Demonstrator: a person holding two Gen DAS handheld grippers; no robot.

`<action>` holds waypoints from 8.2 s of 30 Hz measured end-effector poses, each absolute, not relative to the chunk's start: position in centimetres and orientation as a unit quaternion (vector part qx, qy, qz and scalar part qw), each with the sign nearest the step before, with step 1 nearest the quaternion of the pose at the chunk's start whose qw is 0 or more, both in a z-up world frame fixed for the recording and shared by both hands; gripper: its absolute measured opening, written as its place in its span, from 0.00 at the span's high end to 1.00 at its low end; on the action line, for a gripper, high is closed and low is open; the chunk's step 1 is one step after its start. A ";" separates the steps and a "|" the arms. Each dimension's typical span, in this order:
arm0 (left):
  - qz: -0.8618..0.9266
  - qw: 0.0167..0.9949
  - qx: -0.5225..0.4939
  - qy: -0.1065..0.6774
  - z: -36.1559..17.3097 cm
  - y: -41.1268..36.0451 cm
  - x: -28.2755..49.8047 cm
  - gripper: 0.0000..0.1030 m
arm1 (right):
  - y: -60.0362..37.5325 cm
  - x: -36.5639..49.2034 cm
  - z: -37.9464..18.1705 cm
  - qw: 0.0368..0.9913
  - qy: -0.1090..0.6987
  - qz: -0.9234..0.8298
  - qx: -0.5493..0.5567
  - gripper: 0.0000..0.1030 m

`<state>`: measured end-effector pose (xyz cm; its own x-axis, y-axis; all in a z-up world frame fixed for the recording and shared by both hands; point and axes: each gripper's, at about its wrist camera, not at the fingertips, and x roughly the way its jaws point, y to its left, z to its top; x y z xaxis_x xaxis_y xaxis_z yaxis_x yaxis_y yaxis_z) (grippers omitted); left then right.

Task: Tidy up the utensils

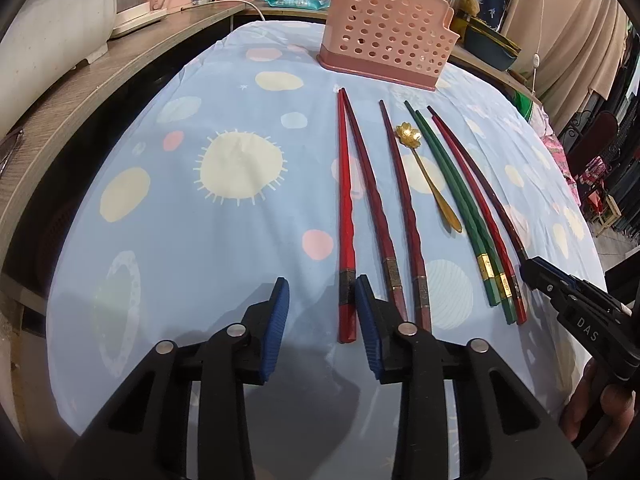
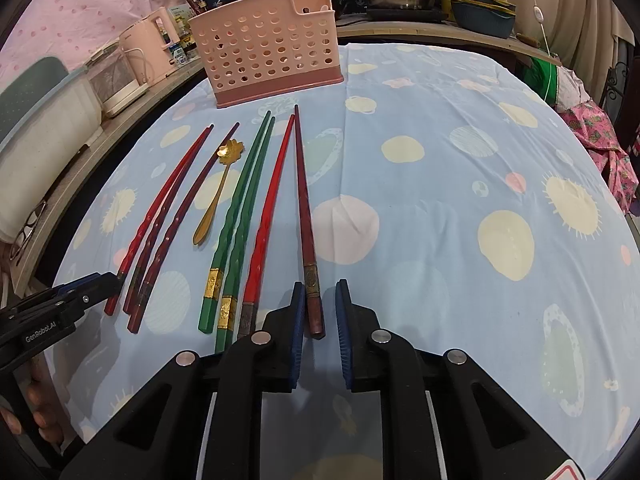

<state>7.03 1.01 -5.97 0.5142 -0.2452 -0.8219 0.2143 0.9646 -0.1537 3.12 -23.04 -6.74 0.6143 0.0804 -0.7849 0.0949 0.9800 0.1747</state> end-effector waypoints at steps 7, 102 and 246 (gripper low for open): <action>-0.138 0.869 -0.010 0.475 -6.0 0.6 6.6 0.73 | -23.0 3.0 -6.7 0.893 0.438 -0.002 0.100 0.90; -0.175 0.955 -0.086 0.225 16.6 -4.7 31.2 0.92 | -28.4 28.3 13.5 0.961 0.211 0.036 0.174 0.93; -0.179 0.884 -0.046 0.430 -0.2 0.2 6.9 0.93 | -23.9 1.6 -2.4 0.913 0.386 0.032 0.126 0.93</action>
<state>6.95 0.16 -0.18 0.5658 -0.3559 -0.7437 0.2776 0.9316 -0.2346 1.59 -23.89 -2.41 0.7001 0.1560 -0.6968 0.0393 0.9660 0.2557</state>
